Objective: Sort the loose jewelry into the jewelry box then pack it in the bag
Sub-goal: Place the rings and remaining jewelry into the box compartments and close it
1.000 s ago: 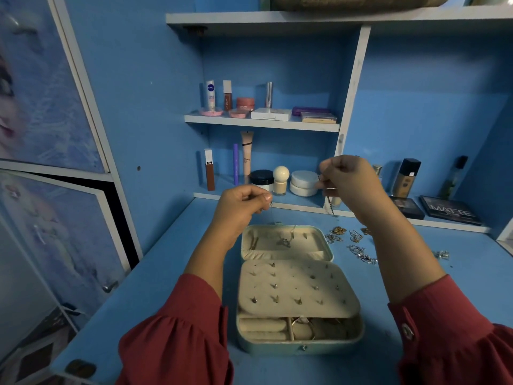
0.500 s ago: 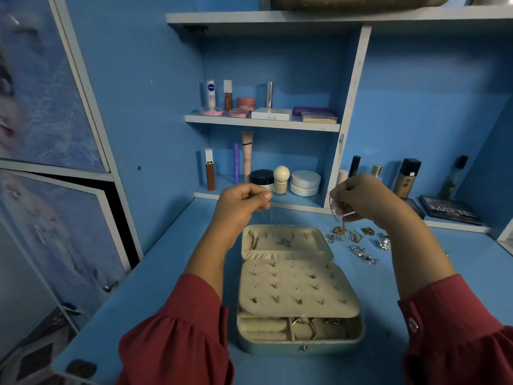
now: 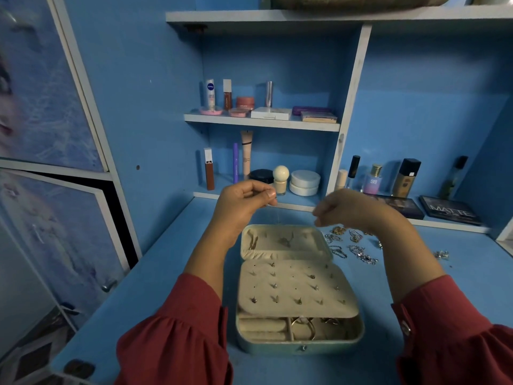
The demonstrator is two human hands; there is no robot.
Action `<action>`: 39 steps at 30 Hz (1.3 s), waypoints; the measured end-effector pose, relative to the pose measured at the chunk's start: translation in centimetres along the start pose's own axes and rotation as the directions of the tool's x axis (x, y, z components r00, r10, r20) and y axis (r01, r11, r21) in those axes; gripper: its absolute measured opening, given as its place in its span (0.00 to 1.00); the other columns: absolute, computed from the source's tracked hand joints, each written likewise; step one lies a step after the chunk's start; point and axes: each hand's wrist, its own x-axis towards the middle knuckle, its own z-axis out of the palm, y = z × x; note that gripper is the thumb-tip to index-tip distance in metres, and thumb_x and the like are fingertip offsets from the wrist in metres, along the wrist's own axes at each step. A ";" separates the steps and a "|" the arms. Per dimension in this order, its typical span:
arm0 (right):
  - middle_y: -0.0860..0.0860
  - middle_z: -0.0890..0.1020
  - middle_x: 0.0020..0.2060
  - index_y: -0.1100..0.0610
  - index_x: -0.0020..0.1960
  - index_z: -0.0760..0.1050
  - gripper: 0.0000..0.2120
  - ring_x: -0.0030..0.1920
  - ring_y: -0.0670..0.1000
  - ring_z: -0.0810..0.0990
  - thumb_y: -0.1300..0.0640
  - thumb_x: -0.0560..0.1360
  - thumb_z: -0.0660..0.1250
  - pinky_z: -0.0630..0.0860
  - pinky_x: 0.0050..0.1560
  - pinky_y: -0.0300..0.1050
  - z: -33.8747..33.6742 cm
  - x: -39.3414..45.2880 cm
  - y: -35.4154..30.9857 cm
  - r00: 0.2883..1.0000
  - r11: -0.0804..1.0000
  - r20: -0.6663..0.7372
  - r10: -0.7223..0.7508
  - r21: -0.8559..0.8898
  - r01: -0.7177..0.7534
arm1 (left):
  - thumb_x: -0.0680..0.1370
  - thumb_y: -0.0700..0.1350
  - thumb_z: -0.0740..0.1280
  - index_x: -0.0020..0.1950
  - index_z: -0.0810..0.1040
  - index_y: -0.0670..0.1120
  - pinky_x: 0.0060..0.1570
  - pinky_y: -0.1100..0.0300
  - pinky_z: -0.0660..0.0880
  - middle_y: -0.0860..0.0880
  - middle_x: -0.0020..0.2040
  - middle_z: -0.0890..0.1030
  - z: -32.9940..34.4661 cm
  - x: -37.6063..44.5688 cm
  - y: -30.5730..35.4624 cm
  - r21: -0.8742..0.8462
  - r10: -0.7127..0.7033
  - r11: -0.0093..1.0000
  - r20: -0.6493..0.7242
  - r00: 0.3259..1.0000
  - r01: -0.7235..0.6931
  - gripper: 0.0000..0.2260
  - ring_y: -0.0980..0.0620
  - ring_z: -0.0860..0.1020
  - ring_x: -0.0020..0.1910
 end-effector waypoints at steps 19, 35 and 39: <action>0.49 0.83 0.33 0.57 0.45 0.79 0.06 0.34 0.46 0.81 0.57 0.78 0.66 0.80 0.45 0.42 0.3 -1.1 -4.4 0.919 0.574 -0.393 -0.036 0.744 0.340 | 0.73 0.37 0.71 0.45 0.83 0.45 0.38 0.74 0.72 0.57 0.35 0.82 0.0 0.4 -0.7 0.012 0.017 1.000 -0.011 1.000 -0.016 0.04 0.66 0.79 0.36; 0.49 0.84 0.49 0.53 0.59 0.79 0.19 0.51 0.49 0.82 0.52 0.70 0.75 0.77 0.55 0.45 2.5 0.1 -4.0 0.977 0.952 -0.133 -0.170 0.233 0.197 | 0.76 0.41 0.69 0.45 0.83 0.47 0.30 0.63 0.70 0.56 0.28 0.76 0.4 0.2 -0.5 0.007 -0.004 1.000 0.053 0.999 0.004 0.03 0.53 0.70 0.30; 0.53 0.85 0.39 0.57 0.48 0.84 0.06 0.43 0.50 0.84 0.60 0.71 0.73 0.78 0.48 0.44 3.6 0.3 -4.6 0.950 0.884 -0.236 -0.205 0.373 0.283 | 0.74 0.38 0.71 0.44 0.83 0.47 0.28 0.64 0.70 0.51 0.32 0.80 0.2 0.2 -0.6 -0.010 0.026 1.000 0.056 0.998 -0.025 0.05 0.50 0.73 0.31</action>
